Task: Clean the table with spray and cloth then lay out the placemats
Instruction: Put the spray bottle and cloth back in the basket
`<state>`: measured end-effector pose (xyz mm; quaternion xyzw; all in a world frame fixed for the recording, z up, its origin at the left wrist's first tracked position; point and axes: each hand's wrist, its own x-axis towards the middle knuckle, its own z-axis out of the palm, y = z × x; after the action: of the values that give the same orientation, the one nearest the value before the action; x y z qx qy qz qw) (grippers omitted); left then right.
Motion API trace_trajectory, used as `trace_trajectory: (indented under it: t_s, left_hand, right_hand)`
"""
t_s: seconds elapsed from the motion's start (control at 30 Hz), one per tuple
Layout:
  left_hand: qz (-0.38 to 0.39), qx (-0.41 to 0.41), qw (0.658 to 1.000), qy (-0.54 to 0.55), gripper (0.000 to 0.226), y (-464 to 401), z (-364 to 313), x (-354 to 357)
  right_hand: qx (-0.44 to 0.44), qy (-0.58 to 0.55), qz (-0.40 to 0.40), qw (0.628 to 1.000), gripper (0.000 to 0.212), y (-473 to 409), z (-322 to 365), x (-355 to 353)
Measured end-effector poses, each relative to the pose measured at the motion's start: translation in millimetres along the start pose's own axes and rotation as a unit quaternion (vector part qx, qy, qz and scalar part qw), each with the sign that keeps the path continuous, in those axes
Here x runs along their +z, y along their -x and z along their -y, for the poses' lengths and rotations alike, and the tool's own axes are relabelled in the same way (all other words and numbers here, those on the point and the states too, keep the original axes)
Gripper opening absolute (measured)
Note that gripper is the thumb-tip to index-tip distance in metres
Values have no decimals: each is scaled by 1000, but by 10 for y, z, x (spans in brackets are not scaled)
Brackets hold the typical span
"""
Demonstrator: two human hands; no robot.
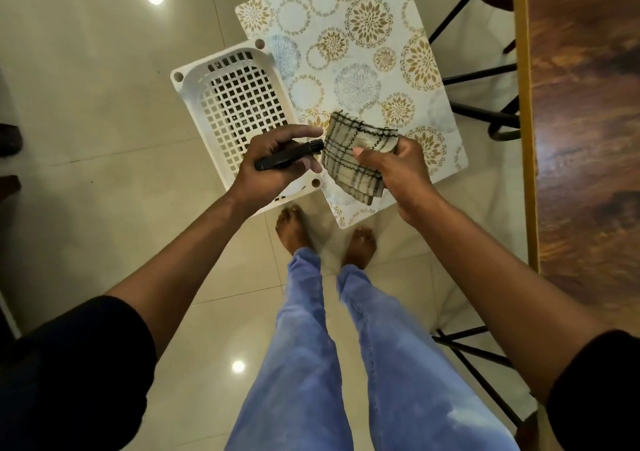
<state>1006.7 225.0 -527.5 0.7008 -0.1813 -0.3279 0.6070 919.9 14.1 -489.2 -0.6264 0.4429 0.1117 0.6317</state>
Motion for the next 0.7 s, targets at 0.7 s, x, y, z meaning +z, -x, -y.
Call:
trace_trajectory:
  t_s: [0.7]
  left_hand:
    - [-6,-21,986,-167,66,275,185,-156]
  right_hand:
    - [-37,23,0,999,24,-62,39,-39]
